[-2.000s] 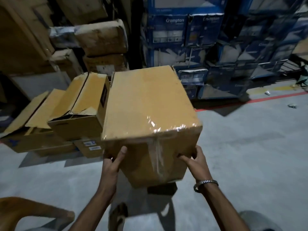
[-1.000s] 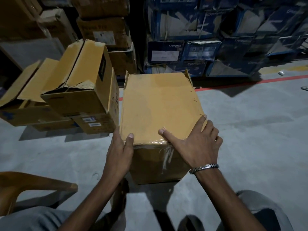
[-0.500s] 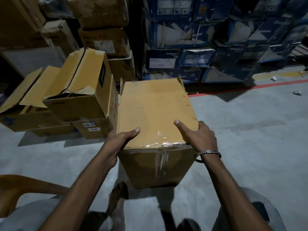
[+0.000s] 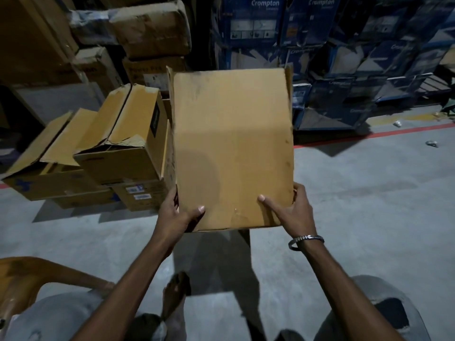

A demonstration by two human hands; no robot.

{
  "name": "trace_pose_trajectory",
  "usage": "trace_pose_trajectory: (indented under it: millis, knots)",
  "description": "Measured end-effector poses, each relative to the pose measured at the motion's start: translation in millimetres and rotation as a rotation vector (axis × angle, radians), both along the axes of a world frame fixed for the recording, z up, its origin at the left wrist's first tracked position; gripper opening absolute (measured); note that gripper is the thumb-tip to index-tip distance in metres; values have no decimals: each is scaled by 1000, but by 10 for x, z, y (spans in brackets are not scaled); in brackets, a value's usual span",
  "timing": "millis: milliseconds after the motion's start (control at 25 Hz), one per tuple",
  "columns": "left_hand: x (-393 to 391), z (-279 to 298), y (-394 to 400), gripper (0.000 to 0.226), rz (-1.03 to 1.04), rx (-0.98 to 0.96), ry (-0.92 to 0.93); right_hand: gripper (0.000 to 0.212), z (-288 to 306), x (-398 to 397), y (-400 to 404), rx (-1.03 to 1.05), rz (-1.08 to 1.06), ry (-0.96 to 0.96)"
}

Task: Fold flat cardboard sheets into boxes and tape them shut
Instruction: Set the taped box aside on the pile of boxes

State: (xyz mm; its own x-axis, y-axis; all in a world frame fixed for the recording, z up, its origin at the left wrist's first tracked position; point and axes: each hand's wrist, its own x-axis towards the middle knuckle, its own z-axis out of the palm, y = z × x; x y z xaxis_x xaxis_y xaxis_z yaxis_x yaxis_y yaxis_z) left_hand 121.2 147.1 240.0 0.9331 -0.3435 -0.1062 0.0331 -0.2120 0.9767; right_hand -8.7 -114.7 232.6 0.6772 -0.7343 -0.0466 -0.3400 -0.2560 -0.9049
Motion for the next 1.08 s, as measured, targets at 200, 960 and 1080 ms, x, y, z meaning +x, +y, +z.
trace_pose_trajectory:
  millis: [200, 960, 1080]
  knots:
    - [-222, -510, -42, 67, -97, 274, 149, 81, -828, -137, 15, 111, 26, 337]
    - [-983, -752, 6, 60, -191, 866, -717, 62, -469, -509, 274, -329, 174, 520]
    - [-1027, -933, -10, 45, -633, 935, -955, 62, -438, -377, 363, -462, 351, 420]
